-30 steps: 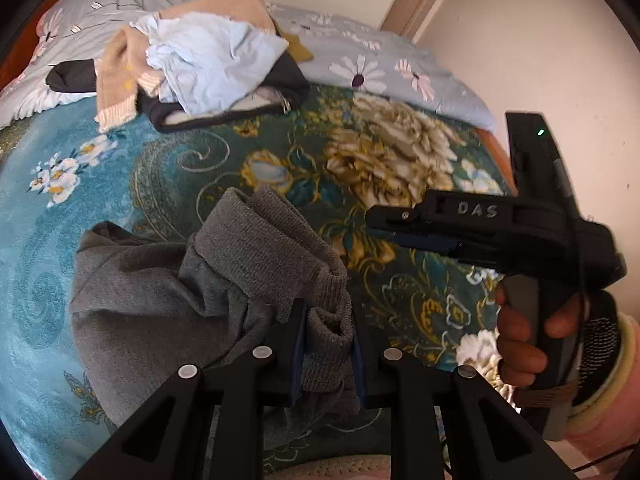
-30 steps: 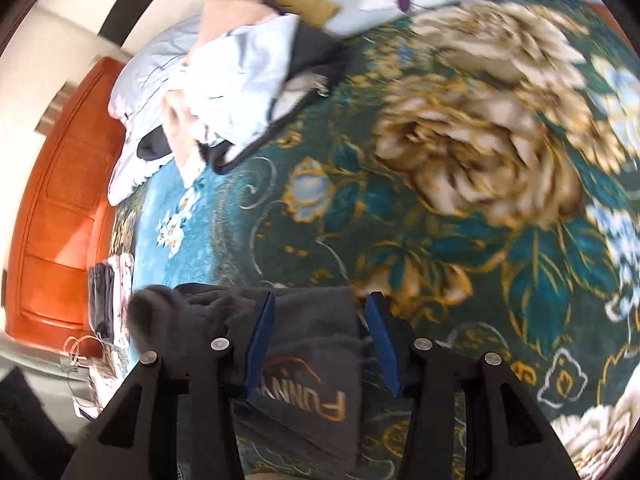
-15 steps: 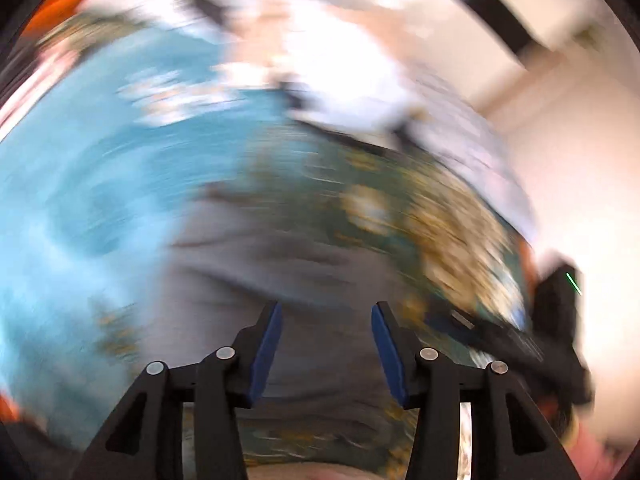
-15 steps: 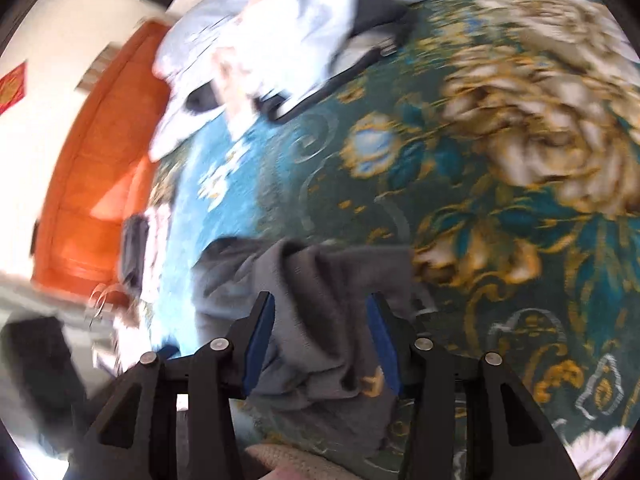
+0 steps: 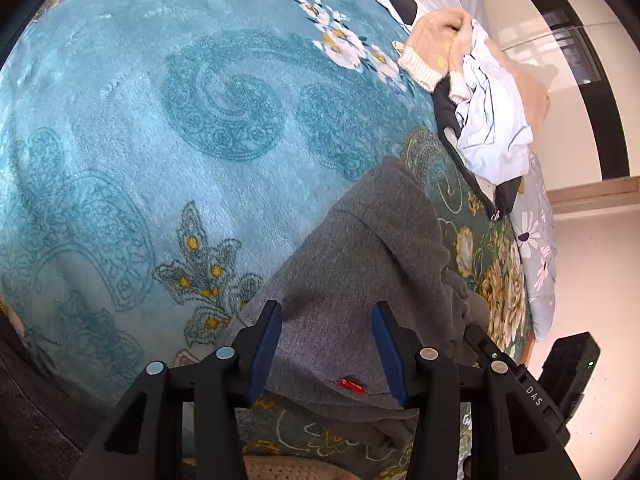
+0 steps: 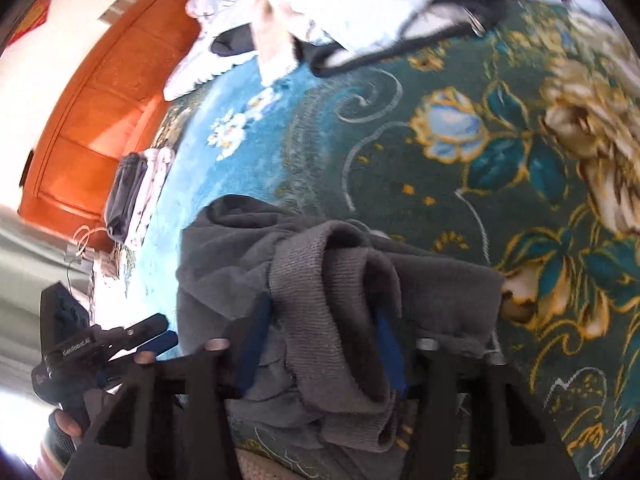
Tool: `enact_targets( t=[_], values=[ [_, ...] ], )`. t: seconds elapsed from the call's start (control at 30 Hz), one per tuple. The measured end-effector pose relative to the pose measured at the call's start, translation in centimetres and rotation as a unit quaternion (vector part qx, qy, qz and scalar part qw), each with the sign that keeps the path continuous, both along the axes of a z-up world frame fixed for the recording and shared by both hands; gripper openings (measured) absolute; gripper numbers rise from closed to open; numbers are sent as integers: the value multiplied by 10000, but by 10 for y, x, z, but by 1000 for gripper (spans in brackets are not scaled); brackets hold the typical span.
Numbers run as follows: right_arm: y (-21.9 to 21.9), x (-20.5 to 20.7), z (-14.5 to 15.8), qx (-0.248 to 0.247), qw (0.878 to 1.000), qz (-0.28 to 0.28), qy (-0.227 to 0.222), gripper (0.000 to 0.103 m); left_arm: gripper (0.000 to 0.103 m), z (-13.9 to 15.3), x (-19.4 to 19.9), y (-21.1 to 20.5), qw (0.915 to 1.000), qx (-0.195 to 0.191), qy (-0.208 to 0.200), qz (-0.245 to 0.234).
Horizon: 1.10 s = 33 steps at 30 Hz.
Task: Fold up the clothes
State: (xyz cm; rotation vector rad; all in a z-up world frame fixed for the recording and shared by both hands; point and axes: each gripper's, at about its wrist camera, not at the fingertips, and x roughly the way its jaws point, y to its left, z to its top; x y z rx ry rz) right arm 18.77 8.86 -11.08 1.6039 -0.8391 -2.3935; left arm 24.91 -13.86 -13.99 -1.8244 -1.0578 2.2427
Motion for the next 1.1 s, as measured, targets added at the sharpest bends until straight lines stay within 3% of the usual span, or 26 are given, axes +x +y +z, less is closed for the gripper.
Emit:
enact_targets(
  t=[0.03, 0.1, 0.17, 0.33, 0.43, 0.53, 0.67, 0.73, 0.77, 0.93, 1.1],
  values=[
    [-3, 0, 2, 88, 10000, 8, -30, 29, 51, 1, 0, -1, 10000, 13, 17, -6],
    [-6, 1, 7, 73, 10000, -18, -44, 11, 51, 3, 1, -2, 9999, 71, 129, 6],
    [-7, 2, 16, -20, 10000, -22, 8, 8, 51, 7, 1, -3, 9995, 131, 278, 9],
    [14, 24, 53, -371, 9988, -135, 304, 7, 53, 12, -1, -1, 9987, 193, 467, -47],
    [30, 44, 46, -247, 9992, -286, 92, 7, 54, 10, -4, 2, 9989, 191, 417, -126],
    [45, 55, 10, -470, 9963, -641, -331, 8, 54, 5, -5, 4, 9993, 157, 273, -203],
    [46, 57, -19, -349, 9940, -816, -645, 24, 57, 3, -3, 3, 9992, 218, 284, -186],
    [45, 55, -22, -223, 9940, -764, -747, 40, 61, 2, -5, 5, 9989, 250, 292, -276],
    [47, 55, -25, -205, 9939, -747, -789, 54, 63, 1, -7, 7, 9986, 260, 295, -340],
    [56, 59, -49, -633, 9893, -909, -953, 60, 66, -9, -21, 26, 9963, 78, 171, -840],
    [59, 62, -64, -1016, 9846, -1084, -919, 69, 70, -27, -32, 31, 9954, 197, -28, -935]
  ],
)
